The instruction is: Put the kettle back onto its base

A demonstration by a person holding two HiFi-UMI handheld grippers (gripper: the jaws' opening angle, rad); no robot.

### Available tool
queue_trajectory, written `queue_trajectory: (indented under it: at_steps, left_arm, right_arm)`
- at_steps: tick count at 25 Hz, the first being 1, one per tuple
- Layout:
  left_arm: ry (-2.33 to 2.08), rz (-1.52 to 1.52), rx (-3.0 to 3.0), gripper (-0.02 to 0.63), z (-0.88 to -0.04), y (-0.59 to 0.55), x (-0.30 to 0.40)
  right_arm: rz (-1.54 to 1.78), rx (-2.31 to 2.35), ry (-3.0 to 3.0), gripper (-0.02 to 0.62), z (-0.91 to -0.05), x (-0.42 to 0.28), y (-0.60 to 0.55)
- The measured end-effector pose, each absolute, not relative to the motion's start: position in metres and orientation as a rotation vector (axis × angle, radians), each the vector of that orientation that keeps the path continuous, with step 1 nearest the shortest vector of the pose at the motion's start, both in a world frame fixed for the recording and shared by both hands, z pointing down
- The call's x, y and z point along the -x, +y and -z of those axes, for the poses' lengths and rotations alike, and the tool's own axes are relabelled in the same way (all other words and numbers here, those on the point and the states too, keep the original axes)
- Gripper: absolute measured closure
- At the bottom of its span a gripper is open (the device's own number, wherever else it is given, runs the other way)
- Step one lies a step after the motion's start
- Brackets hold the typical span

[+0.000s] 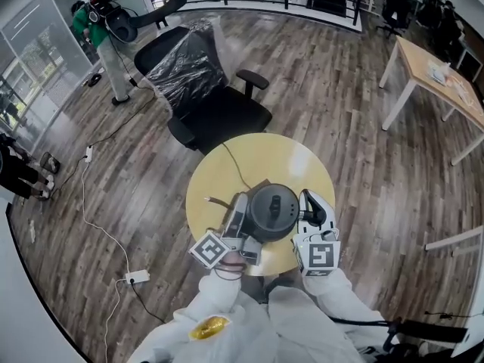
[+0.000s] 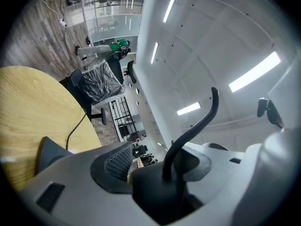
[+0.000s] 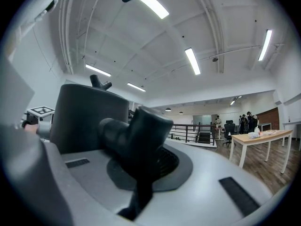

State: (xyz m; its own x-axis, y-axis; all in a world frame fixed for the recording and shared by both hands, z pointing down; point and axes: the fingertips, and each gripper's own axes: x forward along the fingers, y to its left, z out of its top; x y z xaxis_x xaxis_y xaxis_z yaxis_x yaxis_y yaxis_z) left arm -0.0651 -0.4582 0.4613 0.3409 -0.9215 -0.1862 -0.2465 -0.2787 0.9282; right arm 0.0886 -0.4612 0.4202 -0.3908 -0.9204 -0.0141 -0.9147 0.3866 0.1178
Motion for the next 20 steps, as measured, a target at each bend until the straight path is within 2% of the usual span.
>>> queue_trajectory:
  at_steps: [15,20]
  left_arm:
    - [-1.235,0.678,-1.877,0.374,-0.536,-0.521,0.090]
    - [-1.253,0.624,-1.888,0.406,-0.575,-0.539,0.093]
  right_arm:
    - [0.185,-1.669,-2.527,0.586,-0.501,-0.065,-0.514]
    - [0.137,-1.686,-2.500,0.586,-0.545,-0.064,-0.534]
